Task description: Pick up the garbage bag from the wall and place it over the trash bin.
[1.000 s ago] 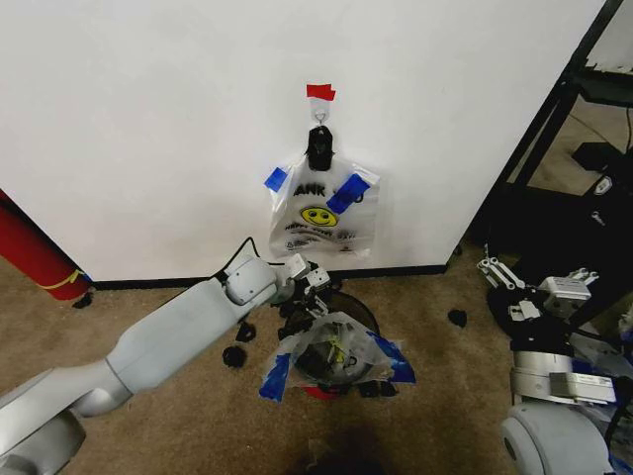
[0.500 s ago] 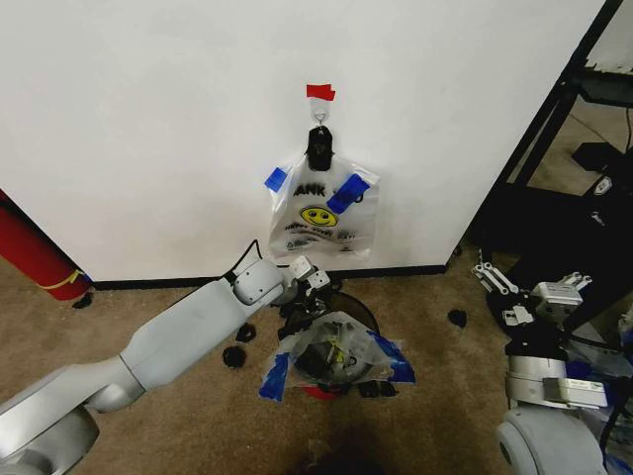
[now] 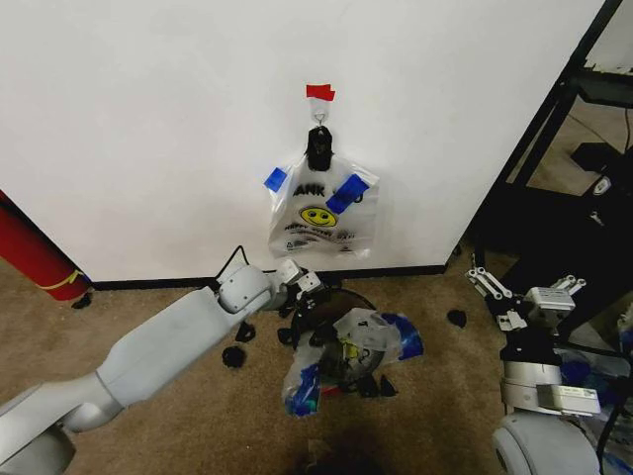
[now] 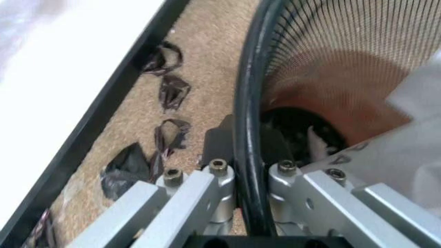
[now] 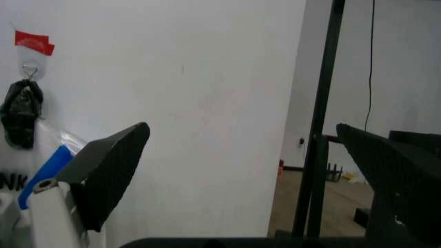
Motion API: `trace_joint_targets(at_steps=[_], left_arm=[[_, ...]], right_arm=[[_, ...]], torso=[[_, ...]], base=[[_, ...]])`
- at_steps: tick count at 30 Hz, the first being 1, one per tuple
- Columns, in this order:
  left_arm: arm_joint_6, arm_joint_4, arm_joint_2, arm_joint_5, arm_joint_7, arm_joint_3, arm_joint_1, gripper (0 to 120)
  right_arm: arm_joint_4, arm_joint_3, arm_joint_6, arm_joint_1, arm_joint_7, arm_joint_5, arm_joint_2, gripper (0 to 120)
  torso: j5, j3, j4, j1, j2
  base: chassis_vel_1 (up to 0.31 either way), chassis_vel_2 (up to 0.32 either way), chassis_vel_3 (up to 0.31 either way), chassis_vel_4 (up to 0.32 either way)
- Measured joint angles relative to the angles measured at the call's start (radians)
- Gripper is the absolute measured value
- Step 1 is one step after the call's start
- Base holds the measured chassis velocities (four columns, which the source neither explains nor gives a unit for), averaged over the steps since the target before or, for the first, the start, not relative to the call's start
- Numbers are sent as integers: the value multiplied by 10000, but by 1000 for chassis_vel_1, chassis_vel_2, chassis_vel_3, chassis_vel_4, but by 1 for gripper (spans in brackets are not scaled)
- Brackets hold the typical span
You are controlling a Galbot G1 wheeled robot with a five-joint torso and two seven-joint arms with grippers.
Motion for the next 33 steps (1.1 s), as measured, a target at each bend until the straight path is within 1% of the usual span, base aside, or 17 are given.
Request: trace_joint_targets(at_steps=[1, 3, 5, 7, 10, 13, 15, 16, 17, 20, 22, 23, 24, 25, 27, 29, 33], left_arm=[[-1, -298, 250, -424, -380, -391, 316, 0], [0, -467, 387, -662, -641, -622, 506, 0], [-1, -986, 759, -1388, -1454, -1299, 1090, 0], [-2, -1326, 970, -1840, -1932, -1733, 1510, 0], [-1, -1540, 1088, -2129, -2228, -1998, 1798, 0], [-7, -2410, 1515, -3511, -3433, -3189, 3273, 0], [-9, -2647, 1618, -3932, -3856, -3515, 3730, 0], [-8, -2971, 1692, -4579, -4608, -4039, 4391, 0], [-8, -2971, 1692, -4579, -4608, -4039, 4391, 0], [-15, -3663, 1552, -6697, -7465, -4726, 5390, 0], [-17, -3947, 1453, -7560, -8495, -4900, 5690, 0], [-18, -4317, 1355, -8428, -9500, -5105, 6058, 0], [-18, -4653, 1285, -8930, -10088, -5285, 6378, 0], [-18, -4653, 1285, -8930, -10088, -5285, 6378, 0], [-22, -5229, 1133, -9519, -10921, -5500, 6891, 0], [-56, -5560, 974, -9719, -11300, -5537, 7179, 0], [-614, -5836, 642, -9319, -11372, -5469, 7527, 0]], right_arm=[[2, 4, -1, -5, -4, -4, 0, 100], [2, 5, -5, -5, -7, -4, -1, 100], [3, 7, -34, -5, -30, -2, -19, 100], [2, 7, -47, -6, -41, 0, -29, 100], [-1, 6, -54, -6, -53, 0, -32, 100], [-22, -105, -64, -1, -86, -48, 9, 100], [-29, -168, -63, 0, -87, -103, 35, 100], [-35, -283, -53, 7, -87, -207, 70, 100], [-35, -283, -53, 7, -87, -207, 70, 100], [-25, -499, -33, 20, -84, -405, 125, 100], [-15, -546, -32, 20, -82, -453, 128, 100], [-6, -581, -28, 21, -81, -505, 130, 100], [-6, -605, 2, 7, -80, -555, 133, 100], [-6, -605, 2, 7, -80, -555, 133, 100], [-10, -617, 98, -76, -78, -626, 134, 100], [-11, -588, 195, -191, -77, -652, 134, 100], [-9, -431, 413, -441, -61, -715, 157, 100]], torso=[[0, 0, 0, 0, 0], [1, 0, 0, 0, 0], [1, 1, 4, 0, 0], [1, 0, 4, 0, 0], [1, 0, 5, 0, 0], [1, 0, 1, 0, 0], [0, 0, 1, -1, 0], [0, 0, 5, -1, 0], [0, 0, 5, -1, 0], [2, 0, 2, 0, 0], [-1, 0, 2, -1, 0], [-1, 0, 0, 0, 0], [0, 0, 1, 0, 0], [0, 0, 1, 0, 0], [2, 0, 3, -1, 0], [3, 0, 3, -1, 0], [4, 0, -1, -1, 0]], base=[[0, 0, 0, 0], [0, 0, 0, 0], [0, 0, 0, 0], [0, 0, 0, 0], [0, 0, 0, 0], [0, 0, 0, 0], [0, 0, 0, 0], [0, 0, 0, 0], [0, 0, 0, 0], [0, 0, 0, 0], [0, 0, 0, 0], [0, 0, 0, 0], [0, 0, 0, 0], [0, 0, 0, 0], [0, 0, 0, 0], [0, 0, 0, 0], [0, 0, 0, 0]])
